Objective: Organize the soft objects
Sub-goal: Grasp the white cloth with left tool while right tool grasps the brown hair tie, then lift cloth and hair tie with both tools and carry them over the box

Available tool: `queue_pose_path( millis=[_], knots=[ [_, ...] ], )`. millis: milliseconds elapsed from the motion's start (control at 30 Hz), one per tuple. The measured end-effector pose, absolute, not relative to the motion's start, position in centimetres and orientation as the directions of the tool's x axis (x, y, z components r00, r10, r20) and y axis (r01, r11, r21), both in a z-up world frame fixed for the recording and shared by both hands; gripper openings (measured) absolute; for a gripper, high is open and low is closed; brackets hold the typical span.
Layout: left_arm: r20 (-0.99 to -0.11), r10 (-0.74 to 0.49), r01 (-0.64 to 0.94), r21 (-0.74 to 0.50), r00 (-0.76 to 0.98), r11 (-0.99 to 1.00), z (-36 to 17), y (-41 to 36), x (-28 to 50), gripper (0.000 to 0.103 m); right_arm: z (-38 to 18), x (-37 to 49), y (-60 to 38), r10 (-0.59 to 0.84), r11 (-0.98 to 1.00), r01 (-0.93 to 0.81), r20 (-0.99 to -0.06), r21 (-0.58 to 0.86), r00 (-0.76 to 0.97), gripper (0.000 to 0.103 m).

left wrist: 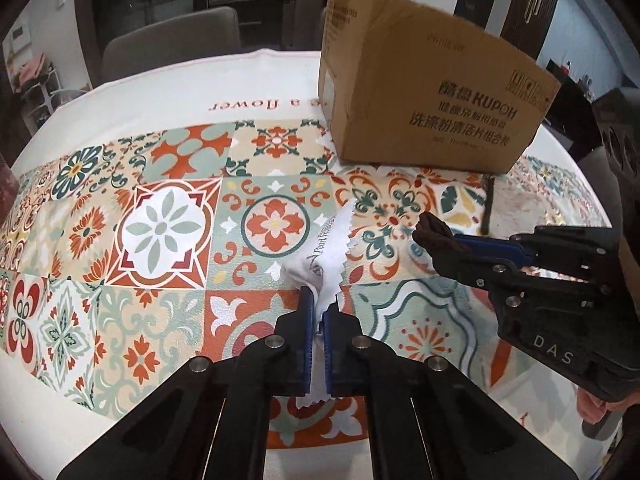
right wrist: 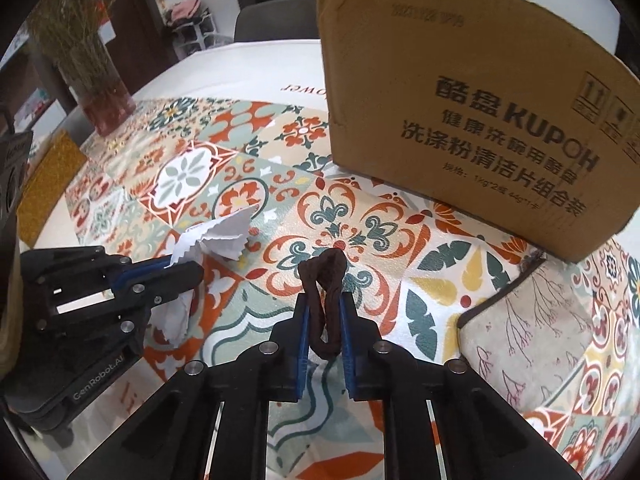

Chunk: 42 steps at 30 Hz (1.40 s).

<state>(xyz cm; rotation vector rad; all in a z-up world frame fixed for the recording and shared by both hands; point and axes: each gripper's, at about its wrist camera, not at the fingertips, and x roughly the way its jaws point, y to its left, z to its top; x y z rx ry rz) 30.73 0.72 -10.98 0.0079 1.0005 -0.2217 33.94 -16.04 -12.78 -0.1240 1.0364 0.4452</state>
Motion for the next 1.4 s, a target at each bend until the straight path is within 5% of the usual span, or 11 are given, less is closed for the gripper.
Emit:
queue_pose_path(
  millis=[1400],
  knots=[
    [-0.581, -0.279, 0.267, -0.109, 0.765, 0.958, 6.2, -4.8, 30.4, 0.006, 3.9, 29.2, -23.0, 0.267, 0.962, -0.25, -0.557, 0.108, 0.787, 0.015]
  ],
)
